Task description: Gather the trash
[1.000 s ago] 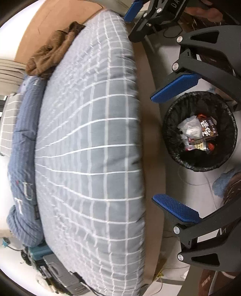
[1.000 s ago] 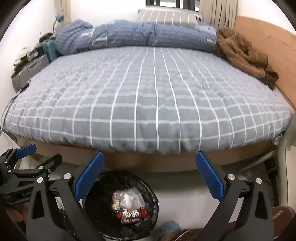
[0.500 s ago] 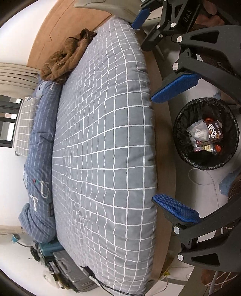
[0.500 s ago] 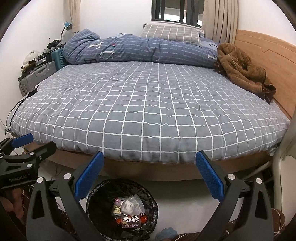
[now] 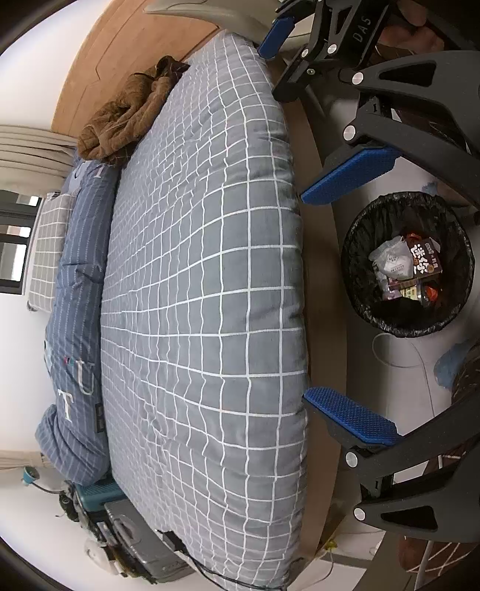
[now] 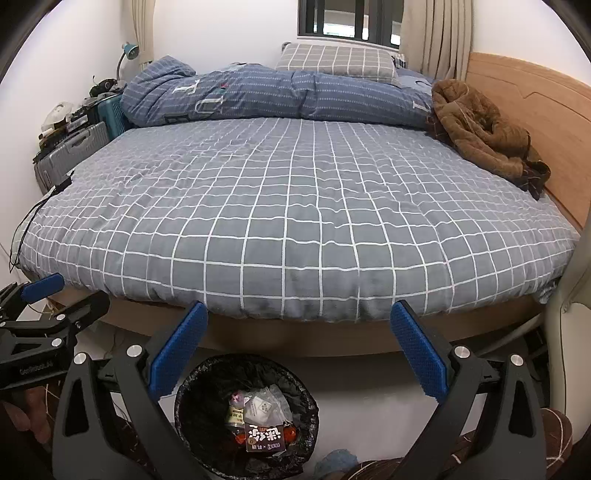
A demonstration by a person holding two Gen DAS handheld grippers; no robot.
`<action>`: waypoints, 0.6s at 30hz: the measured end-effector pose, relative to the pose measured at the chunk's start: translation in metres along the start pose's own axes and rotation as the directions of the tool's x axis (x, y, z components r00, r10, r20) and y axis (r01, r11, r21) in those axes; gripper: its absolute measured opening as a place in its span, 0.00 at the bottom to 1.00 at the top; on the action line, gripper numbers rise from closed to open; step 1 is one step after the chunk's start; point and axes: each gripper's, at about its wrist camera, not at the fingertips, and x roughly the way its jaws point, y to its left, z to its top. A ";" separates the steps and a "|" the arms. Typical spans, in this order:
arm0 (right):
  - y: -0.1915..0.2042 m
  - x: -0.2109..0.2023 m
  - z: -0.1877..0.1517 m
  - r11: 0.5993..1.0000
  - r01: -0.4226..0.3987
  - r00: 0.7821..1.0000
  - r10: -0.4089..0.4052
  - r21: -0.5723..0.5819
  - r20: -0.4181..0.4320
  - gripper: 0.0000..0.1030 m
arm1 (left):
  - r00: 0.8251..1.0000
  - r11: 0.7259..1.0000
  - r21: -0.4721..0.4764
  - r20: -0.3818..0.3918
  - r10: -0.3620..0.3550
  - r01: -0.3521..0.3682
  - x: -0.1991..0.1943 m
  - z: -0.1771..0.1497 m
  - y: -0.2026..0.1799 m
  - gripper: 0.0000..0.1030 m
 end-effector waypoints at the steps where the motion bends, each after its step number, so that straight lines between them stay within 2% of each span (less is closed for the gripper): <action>1: 0.001 0.000 0.000 1.000 0.000 1.000 0.000 -0.001 0.000 0.93 | 1.000 1.000 -0.002 0.002 0.001 -0.001 -0.001 0.000 0.001 0.94; 18: 0.010 0.005 0.000 1.000 0.001 1.000 -0.001 -0.006 -0.005 0.93 | 1.000 1.000 0.000 0.000 0.008 -0.008 -0.002 0.001 0.008 0.94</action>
